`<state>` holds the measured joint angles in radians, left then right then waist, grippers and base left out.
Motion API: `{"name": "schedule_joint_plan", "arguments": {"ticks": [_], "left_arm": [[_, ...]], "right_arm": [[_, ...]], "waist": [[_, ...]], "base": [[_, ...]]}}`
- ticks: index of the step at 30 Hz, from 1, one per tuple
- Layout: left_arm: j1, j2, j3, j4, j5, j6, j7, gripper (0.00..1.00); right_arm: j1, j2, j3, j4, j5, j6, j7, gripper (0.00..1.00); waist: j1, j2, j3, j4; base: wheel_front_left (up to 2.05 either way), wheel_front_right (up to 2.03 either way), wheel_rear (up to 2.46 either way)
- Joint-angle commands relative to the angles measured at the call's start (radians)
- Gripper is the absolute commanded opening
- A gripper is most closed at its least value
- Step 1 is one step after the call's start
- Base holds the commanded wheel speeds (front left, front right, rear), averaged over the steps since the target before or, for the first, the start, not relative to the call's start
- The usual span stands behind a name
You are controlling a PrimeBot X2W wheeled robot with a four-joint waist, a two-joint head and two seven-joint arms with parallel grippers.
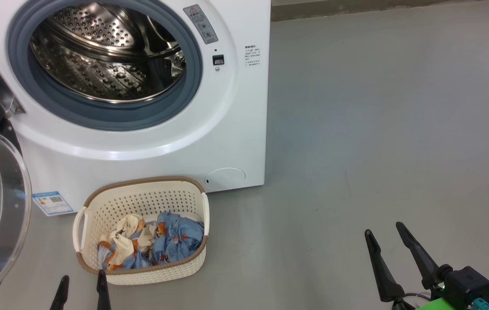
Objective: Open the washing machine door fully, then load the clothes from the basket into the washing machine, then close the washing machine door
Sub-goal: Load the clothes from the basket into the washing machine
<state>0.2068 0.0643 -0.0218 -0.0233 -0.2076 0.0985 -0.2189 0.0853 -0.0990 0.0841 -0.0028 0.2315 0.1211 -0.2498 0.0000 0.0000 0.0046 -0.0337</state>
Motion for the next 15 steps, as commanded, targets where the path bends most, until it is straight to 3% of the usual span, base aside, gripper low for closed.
{"name": "schedule_joint_plan", "arguments": {"ticks": [1,15], "left_arm": [[-0.02,0.014,0.031,-0.018,-0.002,0.006,-0.01,1.0],[-0.031,0.019,0.03,0.003,-0.014,0.014,-0.016,1.0]], "right_arm": [[-0.011,-0.006,0.021,-0.021,-0.004,0.01,-0.012,1.0],[-0.016,-0.014,0.025,-0.016,-0.002,0.01,-0.012,1.0]], "waist": [[0.0,0.0,0.002,0.001],[0.0,0.0,0.013,0.016]], "base": [[0.0,0.0,0.0],[0.0,0.0,0.0]]}}
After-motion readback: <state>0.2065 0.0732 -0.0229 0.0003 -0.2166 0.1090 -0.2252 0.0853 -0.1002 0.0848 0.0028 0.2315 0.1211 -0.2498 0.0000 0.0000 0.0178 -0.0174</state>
